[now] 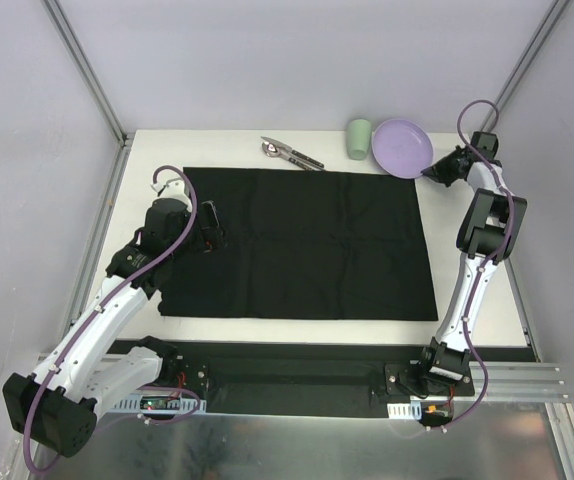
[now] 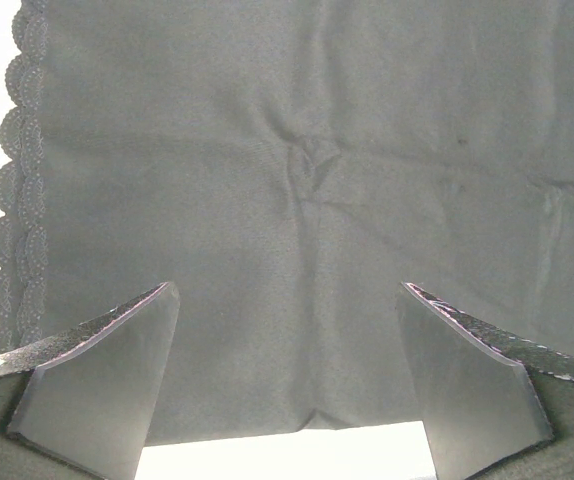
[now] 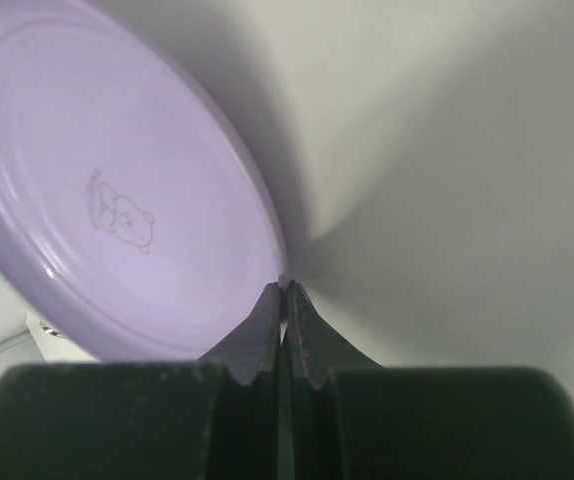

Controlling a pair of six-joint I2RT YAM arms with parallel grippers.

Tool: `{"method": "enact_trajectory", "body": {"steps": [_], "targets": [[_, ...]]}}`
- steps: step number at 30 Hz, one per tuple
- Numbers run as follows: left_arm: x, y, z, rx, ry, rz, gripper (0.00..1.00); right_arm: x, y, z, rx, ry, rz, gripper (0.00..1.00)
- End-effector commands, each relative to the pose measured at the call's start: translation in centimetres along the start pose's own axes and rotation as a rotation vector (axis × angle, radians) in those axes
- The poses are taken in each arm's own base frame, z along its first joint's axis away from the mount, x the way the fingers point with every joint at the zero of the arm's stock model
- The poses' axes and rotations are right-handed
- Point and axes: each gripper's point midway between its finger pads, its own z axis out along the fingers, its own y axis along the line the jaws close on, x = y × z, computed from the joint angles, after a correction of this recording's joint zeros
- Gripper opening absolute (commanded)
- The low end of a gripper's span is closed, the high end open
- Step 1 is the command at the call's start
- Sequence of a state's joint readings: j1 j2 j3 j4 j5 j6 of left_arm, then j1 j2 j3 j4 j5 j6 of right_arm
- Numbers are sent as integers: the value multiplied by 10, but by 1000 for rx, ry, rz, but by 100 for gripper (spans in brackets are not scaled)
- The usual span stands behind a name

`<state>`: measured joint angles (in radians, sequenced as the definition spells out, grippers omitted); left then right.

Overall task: Set the dinner table for one person
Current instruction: Pick up the plate at the center of the board, then place the plate on the napkin.

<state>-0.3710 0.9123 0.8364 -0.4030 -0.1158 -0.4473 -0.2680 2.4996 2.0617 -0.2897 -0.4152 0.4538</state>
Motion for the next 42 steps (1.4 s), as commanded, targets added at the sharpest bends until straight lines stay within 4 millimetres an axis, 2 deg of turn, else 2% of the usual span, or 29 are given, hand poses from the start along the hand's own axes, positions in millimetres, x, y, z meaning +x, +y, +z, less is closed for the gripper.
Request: {"method": "enact_trajectory", "body": {"steps": [1, 5, 12, 16, 18, 20, 21, 22, 23, 24, 25, 26, 27, 28, 29, 31, 36, 38, 39, 42], "targets": [[-6, 3, 0, -15, -21, -24, 90, -28, 64, -43, -175, -95, -101, 1], [-4, 2, 1, -14, -12, -29, 90, -39, 93, -70, -241, -142, -147, 1], [-2, 4, 0, -14, -15, -35, 90, -46, 115, -91, -292, -176, -170, 1], [0, 5, -1, -13, -17, -38, 89, -40, 122, -102, -315, -173, -189, 1], [1, 6, 1, -18, -11, -38, 89, -28, 115, -102, -304, -151, -185, 1], [0, 4, 2, -16, -5, -38, 89, -20, 123, -115, -317, -156, -214, 1], [1, 3, 4, -16, 1, -39, 89, -8, 116, -113, -301, -132, -214, 1], [0, 2, 5, -14, 1, -39, 89, -1, 125, -124, -311, -134, -234, 1], [-2, 1, 6, -15, 5, -39, 89, 6, 125, -127, -305, -127, -255, 1], [-3, -1, 7, -7, 7, -39, 89, 18, 116, -126, -276, -101, -250, 1], [-4, -2, 8, -4, 9, -39, 89, 32, 119, -128, -274, -82, -266, 1], [-5, -4, 9, 1, 11, -37, 89, 37, 128, -141, -284, -90, -289, 1], [-6, -6, 10, 6, 12, -38, 89, 47, 127, -145, -271, -78, -314, 1], [-6, -8, 10, 15, 15, -38, 89, 66, 125, -143, -259, -44, -332, 1], [-7, -9, 10, 19, 14, -38, 89, 73, 134, -156, -268, -50, -360, 1], [-7, -10, 11, 27, 15, -37, 89, 98, 129, -157, -245, -16, -390, 1], [-8, -11, 9, 34, 5, -38, 89, 146, 131, -178, -207, 46, -458, 1], [-5, -9, 10, 29, 7, -39, 89, 161, 122, -179, -186, 73, -466, 1], [-4, -9, 11, 28, 10, -39, 89, 177, 127, -182, -189, 92, -493, 1], [-3, -9, 11, 33, 16, -37, 89, 206, 123, -180, -176, 140, -528, 1]]}}
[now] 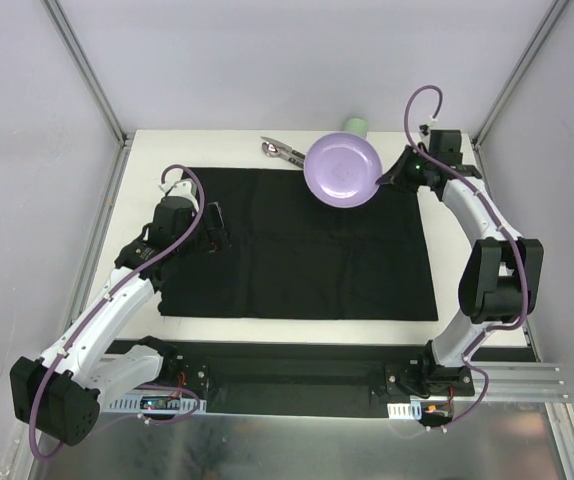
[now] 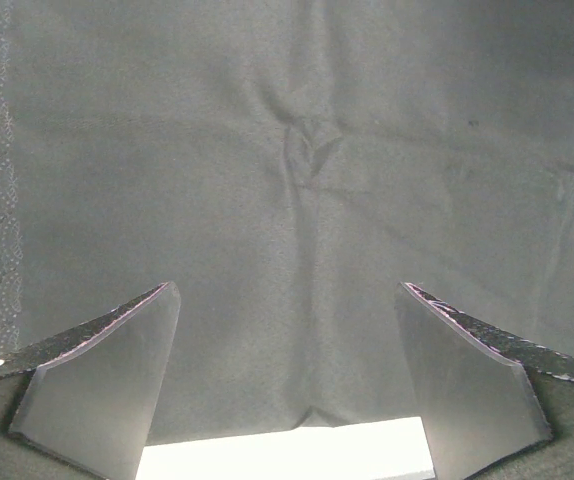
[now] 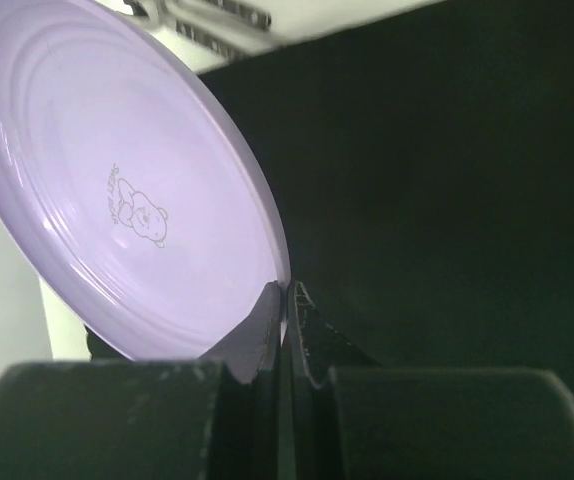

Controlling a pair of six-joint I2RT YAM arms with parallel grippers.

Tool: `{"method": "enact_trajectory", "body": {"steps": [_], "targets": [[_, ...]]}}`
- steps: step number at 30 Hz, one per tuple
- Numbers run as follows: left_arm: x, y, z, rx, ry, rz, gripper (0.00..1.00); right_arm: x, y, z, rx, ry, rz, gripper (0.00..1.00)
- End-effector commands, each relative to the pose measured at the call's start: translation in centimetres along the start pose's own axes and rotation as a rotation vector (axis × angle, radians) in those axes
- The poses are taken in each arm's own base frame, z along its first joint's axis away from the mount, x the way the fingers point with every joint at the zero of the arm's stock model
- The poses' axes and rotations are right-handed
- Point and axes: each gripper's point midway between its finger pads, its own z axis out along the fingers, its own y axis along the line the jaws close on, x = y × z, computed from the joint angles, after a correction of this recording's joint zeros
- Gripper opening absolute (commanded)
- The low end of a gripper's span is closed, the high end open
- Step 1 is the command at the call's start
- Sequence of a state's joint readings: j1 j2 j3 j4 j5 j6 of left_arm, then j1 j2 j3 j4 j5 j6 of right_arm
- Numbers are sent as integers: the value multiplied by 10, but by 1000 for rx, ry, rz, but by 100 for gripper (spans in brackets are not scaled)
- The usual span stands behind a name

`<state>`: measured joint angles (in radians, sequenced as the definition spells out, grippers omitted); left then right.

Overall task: Set the dinner table for one person
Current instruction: Place the plate on the napkin.

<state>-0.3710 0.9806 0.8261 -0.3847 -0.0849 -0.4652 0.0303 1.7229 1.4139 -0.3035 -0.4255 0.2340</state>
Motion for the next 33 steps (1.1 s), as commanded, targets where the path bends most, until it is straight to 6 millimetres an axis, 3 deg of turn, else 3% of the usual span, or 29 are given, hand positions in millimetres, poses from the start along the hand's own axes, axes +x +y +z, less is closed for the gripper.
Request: {"method": "enact_trajectory", "body": {"steps": [1, 6, 15, 25, 33], "targets": [[-17, -8, -5, 35, -51, -22, 89, 33, 16, -6, 13, 46, -70, 1], [-16, -7, -6, 33, -54, -18, 89, 73, 18, 7, 19, 119, -97, 1], [-13, -5, -5, 31, -50, -15, 89, 117, 16, 28, 26, 206, -120, 1], [-10, -3, -4, 26, -44, -14, 89, 139, 20, 58, 26, 267, -130, 1], [-9, 0, -4, 17, -47, -8, 89, 142, 24, 72, 25, 281, -136, 1]]}}
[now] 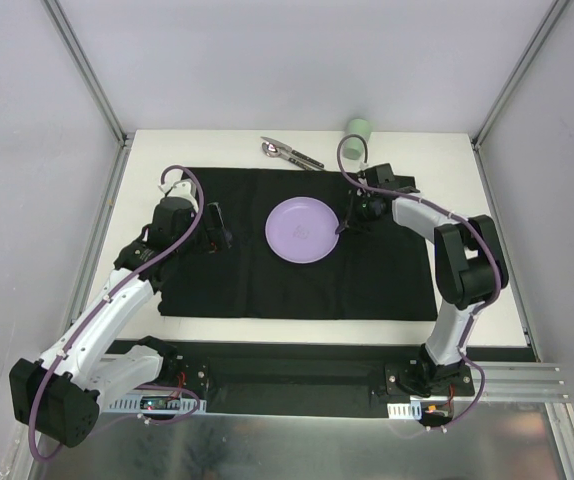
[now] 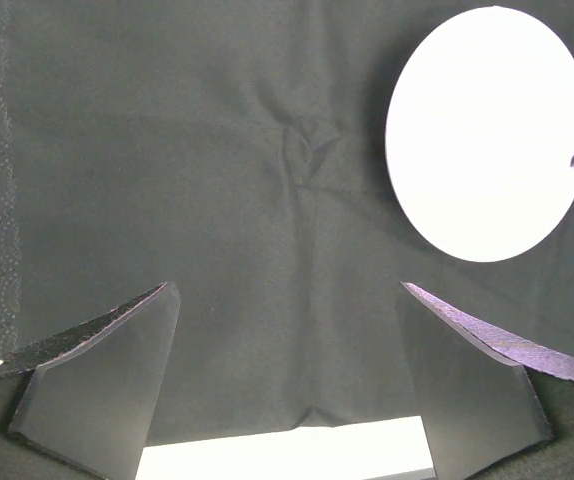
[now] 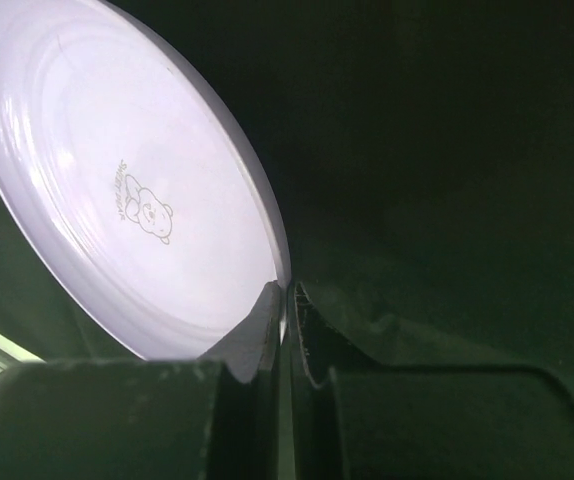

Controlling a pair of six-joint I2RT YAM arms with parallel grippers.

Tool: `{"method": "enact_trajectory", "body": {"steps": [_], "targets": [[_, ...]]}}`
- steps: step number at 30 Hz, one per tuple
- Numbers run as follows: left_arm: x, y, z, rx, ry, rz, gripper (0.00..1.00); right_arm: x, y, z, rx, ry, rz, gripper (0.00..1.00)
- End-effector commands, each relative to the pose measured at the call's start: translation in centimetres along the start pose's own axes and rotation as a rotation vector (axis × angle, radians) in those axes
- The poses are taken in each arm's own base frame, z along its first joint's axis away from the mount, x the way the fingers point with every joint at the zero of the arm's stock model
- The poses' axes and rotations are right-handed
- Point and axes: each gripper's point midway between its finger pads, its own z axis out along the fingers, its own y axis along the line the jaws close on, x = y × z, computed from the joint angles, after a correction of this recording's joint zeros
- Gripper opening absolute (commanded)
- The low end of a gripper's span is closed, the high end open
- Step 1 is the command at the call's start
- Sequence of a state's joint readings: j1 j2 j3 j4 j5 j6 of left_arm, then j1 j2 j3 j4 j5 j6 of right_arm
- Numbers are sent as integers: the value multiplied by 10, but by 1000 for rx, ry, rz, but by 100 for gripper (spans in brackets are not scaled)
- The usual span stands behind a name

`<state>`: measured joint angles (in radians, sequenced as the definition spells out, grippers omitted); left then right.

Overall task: Set the dinner table for one person
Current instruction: Place the plate on the napkin.

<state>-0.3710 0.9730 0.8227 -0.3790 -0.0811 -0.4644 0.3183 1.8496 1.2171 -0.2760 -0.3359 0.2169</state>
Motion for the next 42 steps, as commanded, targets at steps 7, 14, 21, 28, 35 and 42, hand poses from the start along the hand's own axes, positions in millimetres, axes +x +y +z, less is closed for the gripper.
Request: {"method": "enact_trajectory", "body": {"steps": [7, 14, 21, 28, 35, 42], "targets": [[-6, 3, -2, 2, -40, -6, 89, -32, 25, 1, -55, -71, -28, 1], [-7, 4, -2, -2, -42, -3, 90, -27, 24, 7, -51, -54, -31, 1], [-7, 5, -3, -5, -45, -4, 90, -23, 24, 10, -48, -40, -36, 1], [-6, 5, -4, -3, -46, -7, 90, -19, 23, 11, -44, -30, -32, 2], [-6, 6, -5, -3, -53, -10, 90, -17, 23, 12, -47, -21, -34, 2], [-5, 6, -5, -1, -52, -11, 90, -15, 26, 12, -52, -17, -38, 6]]}}
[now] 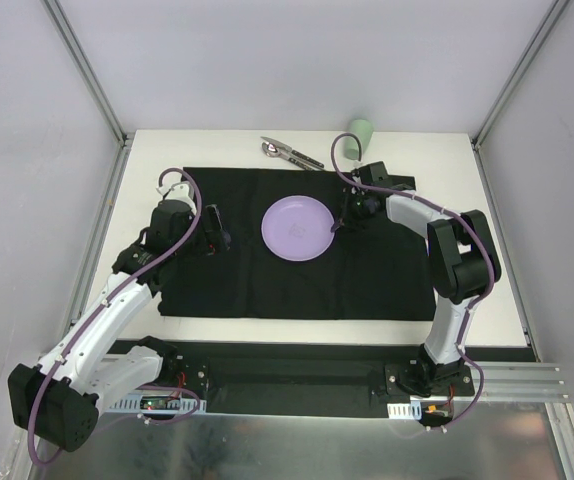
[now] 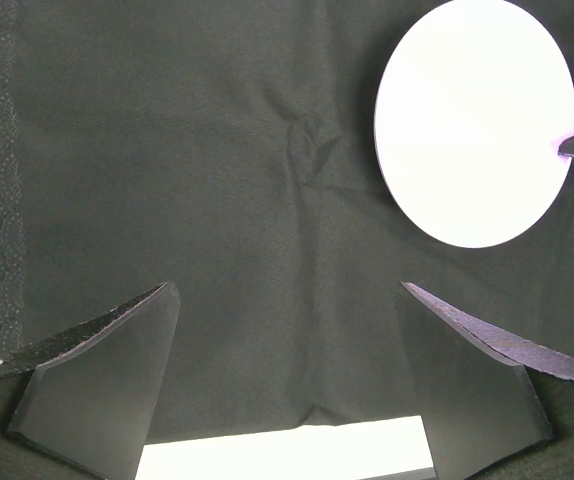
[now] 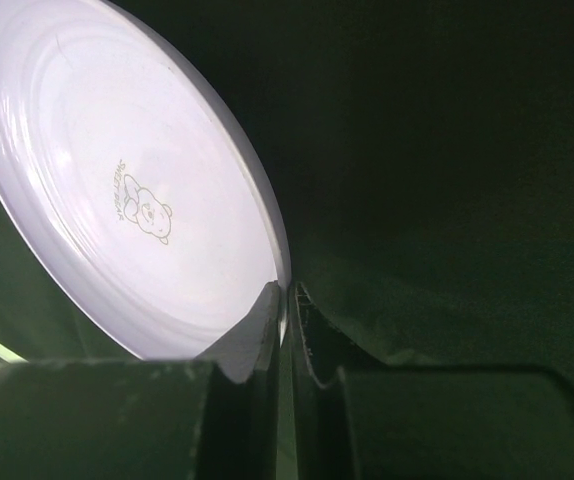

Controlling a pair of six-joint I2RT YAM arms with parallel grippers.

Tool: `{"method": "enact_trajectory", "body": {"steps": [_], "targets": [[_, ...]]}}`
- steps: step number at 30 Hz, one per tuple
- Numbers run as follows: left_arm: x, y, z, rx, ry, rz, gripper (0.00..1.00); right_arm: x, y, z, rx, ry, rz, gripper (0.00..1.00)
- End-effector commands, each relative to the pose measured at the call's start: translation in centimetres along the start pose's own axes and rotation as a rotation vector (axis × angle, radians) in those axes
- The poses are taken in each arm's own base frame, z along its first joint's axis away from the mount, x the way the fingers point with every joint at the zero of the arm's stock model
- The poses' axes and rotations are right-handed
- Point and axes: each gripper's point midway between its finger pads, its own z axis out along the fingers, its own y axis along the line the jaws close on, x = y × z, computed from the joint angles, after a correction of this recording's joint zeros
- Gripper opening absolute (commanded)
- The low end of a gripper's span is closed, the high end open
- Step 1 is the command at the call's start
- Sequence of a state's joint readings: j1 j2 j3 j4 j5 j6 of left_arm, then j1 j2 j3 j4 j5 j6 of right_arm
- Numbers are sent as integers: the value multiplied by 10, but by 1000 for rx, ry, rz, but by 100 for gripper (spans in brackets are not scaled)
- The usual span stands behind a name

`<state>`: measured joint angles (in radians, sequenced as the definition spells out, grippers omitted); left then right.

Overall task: Set the dinner table for one person
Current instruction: Place the plate on the napkin.

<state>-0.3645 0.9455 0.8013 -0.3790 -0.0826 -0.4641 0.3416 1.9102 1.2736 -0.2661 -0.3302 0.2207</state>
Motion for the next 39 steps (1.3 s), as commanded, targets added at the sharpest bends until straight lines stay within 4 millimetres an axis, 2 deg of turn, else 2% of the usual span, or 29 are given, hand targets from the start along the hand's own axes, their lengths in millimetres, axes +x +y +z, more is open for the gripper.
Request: {"method": "enact_trajectory", "body": {"steps": [1, 7, 18, 21, 22, 25, 28, 31, 33, 36, 39], "targets": [[-8, 2, -3, 2, -45, -7, 90, -9, 16, -3, -44, -20, -18, 6], [-7, 2, -3, 2, -44, -9, 90, -5, 19, -3, -51, -13, -28, 1], [-7, 2, -3, 3, -45, -9, 90, 2, 17, -4, -46, -5, -29, 3], [-7, 2, -3, 3, -45, -9, 90, 3, 15, -3, -37, -5, -27, 21], [-7, 2, -3, 2, -44, -9, 90, 4, 14, -3, -34, -3, -28, 34], [-7, 2, -3, 3, -43, -9, 90, 5, 14, -3, -34, 1, -28, 52], [-8, 1, -3, 5, -46, -11, 90, 6, 13, -4, -28, 0, -30, 58], [-9, 1, -5, 6, -52, -11, 90, 1, 14, -14, -17, -26, -45, 63], [-10, 2, -5, 4, -54, -12, 90, -5, 19, -27, -18, -52, -66, 64], [-10, 0, -5, 10, -55, -11, 90, -21, 22, -48, 4, -107, -79, 66], [-10, 0, -5, 10, -53, -13, 90, -44, 11, -66, 57, -167, -57, 67]]}}
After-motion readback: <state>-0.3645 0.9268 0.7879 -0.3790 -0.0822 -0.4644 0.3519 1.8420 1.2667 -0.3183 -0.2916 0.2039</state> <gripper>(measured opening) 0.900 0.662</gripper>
